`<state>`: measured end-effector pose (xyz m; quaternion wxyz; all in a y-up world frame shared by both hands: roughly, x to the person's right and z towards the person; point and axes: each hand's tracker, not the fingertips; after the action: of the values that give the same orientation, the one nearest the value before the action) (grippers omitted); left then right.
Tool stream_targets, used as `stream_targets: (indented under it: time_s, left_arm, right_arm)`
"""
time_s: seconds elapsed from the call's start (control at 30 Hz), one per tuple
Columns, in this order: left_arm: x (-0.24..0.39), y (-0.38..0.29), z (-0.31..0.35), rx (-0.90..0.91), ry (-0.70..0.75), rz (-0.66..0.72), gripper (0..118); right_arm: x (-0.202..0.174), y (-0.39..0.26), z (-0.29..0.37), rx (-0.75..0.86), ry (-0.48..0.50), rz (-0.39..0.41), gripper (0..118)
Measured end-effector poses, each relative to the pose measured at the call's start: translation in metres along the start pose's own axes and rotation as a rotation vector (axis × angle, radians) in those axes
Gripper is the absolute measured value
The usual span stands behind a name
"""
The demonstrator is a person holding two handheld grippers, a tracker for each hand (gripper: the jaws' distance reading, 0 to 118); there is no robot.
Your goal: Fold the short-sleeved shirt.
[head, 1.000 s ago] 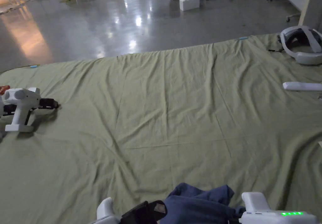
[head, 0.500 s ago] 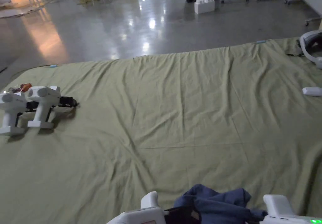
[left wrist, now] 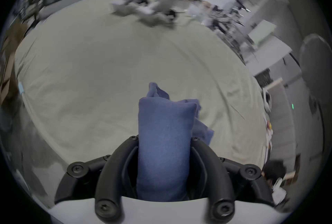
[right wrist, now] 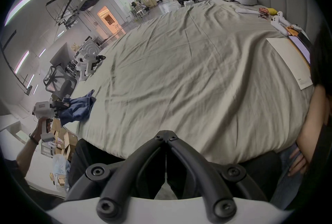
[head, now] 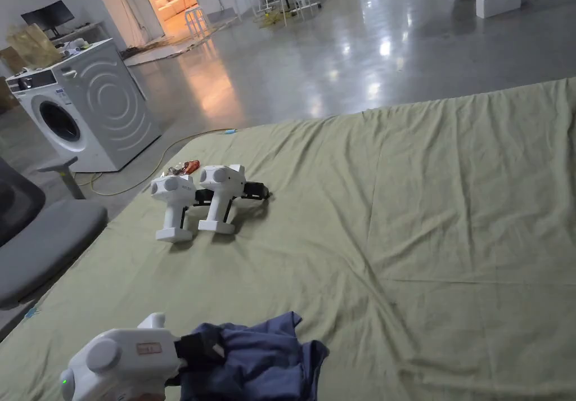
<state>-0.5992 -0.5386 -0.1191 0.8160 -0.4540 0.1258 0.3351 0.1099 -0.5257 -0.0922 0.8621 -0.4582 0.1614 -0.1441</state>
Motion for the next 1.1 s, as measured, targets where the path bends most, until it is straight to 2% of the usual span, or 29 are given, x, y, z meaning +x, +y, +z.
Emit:
stream_targets:
  time_s: [0.07, 0.1, 0.17, 0.2, 0.27, 0.37, 0.43, 0.6, 0.63, 0.73, 0.77, 0.8, 0.83, 0.87, 0.9, 0.93, 0.97, 1.0, 1.03, 1.1]
  left_arm:
    - [-0.004, 0.002, -0.017, 0.018, -0.025, 0.029, 47]
    - [-0.002, 0.002, -0.024, 0.039, 0.017, 0.036, 58]
    - [0.004, 0.006, -0.024, 0.07, 0.133, -0.022, 91]
    - [0.006, 0.009, -0.02, 0.102, 0.19, -0.063, 97]
    - [0.014, 0.014, -0.001, 0.137, 0.256, -0.188, 97]
    - [0.045, 0.0, 0.052, 0.239, 0.312, -0.403, 98]
    - [0.08, -0.027, 0.099, 0.375, 0.187, -0.51, 98]
    - [0.161, -0.119, 0.194, 0.744, -0.023, -0.616, 97]
    - [0.175, -0.139, 0.206, 0.851, -0.013, -0.616, 97]
    - [0.212, -0.182, 0.221, 0.979, 0.025, -0.692, 97]
    - [0.221, -0.193, 0.223, 1.008, 0.024, -0.699, 91]
    - [0.229, -0.204, 0.226, 1.026, -0.001, -0.728, 77]
    - [0.238, -0.213, 0.228, 1.019, -0.023, -0.761, 54]
    - [0.245, -0.22, 0.228, 1.043, -0.021, -0.763, 36]
    - [0.253, -0.228, 0.229, 1.083, 0.014, -0.774, 26]
    - [0.257, -0.233, 0.23, 1.098, 0.017, -0.754, 26]
    - [0.259, -0.236, 0.232, 1.101, 0.004, -0.755, 13]
    - [0.261, -0.235, 0.234, 1.093, -0.032, -0.751, 12]
    - [0.262, -0.236, 0.235, 1.094, -0.048, -0.735, 2]
    - [0.263, -0.24, 0.238, 1.118, -0.043, -0.737, 1]
  right_arm:
    - [0.001, -0.002, 0.0, -0.007, -0.005, -0.028, 2]
    - [0.005, -0.001, 0.0, -0.012, -0.001, -0.042, 2]
    - [0.004, 0.0, 0.004, -0.012, 0.001, -0.046, 2]
    - [0.001, 0.001, 0.009, 0.0, -0.008, -0.034, 2]
    - [-0.002, 0.003, 0.02, 0.04, -0.022, 0.002, 2]
    - [0.0, 0.006, 0.036, 0.127, -0.011, 0.002, 2]
    - [-0.003, 0.011, 0.048, 0.196, 0.0, 0.009, 2]
    - [-0.025, 0.029, 0.087, 0.367, -0.031, 0.122, 2]
    - [-0.031, 0.033, 0.096, 0.402, -0.024, 0.135, 2]
    - [-0.045, 0.042, 0.118, 0.483, -0.013, 0.162, 2]
    - [-0.05, 0.044, 0.125, 0.507, -0.015, 0.169, 2]
    - [-0.055, 0.046, 0.132, 0.543, -0.019, 0.18, 2]
    - [-0.061, 0.046, 0.139, 0.587, -0.023, 0.194, 2]
    - [-0.067, 0.046, 0.144, 0.626, -0.032, 0.21, 2]
    - [-0.072, 0.047, 0.149, 0.66, -0.048, 0.236, 2]
    - [-0.078, 0.047, 0.154, 0.699, -0.065, 0.262, 2]
    - [-0.083, 0.046, 0.158, 0.735, -0.08, 0.284, 2]
    - [-0.089, 0.046, 0.161, 0.758, -0.095, 0.307, 2]
    - [-0.086, 0.047, 0.161, 0.778, -0.106, 0.327, 2]
    - [-0.092, 0.046, 0.165, 0.817, -0.136, 0.365, 2]
